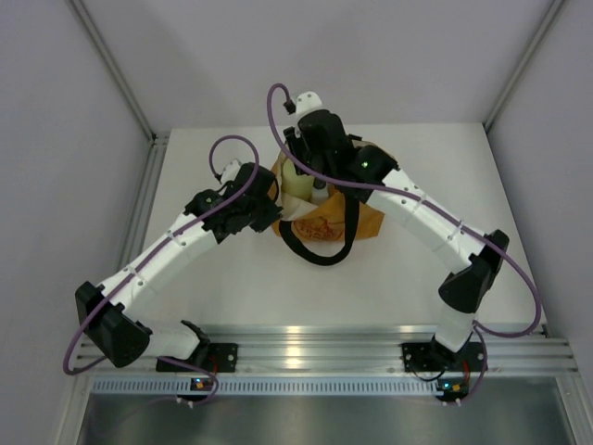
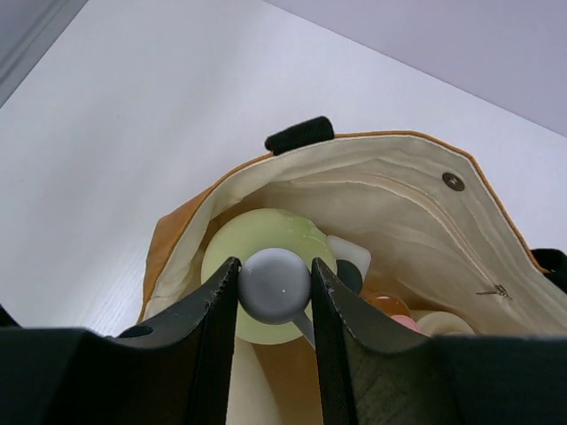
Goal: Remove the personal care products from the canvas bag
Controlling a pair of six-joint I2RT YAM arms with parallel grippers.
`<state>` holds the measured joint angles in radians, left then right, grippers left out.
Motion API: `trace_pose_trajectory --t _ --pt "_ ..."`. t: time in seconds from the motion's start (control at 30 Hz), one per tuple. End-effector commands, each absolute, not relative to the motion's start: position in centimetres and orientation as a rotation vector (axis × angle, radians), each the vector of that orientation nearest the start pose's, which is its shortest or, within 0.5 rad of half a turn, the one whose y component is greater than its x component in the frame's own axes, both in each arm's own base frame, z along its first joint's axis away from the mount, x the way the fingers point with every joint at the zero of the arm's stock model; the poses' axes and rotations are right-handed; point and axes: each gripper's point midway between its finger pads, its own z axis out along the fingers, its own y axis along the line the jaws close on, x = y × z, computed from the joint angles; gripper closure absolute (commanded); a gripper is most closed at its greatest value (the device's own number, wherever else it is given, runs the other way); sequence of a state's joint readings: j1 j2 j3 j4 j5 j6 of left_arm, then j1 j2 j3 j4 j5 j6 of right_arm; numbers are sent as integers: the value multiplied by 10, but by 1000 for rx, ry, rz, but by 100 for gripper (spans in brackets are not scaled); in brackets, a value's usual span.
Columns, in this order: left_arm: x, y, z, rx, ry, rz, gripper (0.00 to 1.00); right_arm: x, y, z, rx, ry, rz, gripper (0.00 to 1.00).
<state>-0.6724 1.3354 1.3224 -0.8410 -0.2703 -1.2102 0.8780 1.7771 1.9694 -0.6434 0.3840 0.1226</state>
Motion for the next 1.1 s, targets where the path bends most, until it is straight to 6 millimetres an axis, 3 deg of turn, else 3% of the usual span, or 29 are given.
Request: trace_pose_trajectory --t 0.0,0.7,1.07 --pt "292 -222 238 -786 2306 -581 100 343 330 461 -378 1666 397 100" --pt "292 -224 235 -788 2320 -584 100 323 296 511 -370 1592 323 100" --pt "294 -225 230 -784 2330 -569 100 312 270 548 -290 1527 334 100"
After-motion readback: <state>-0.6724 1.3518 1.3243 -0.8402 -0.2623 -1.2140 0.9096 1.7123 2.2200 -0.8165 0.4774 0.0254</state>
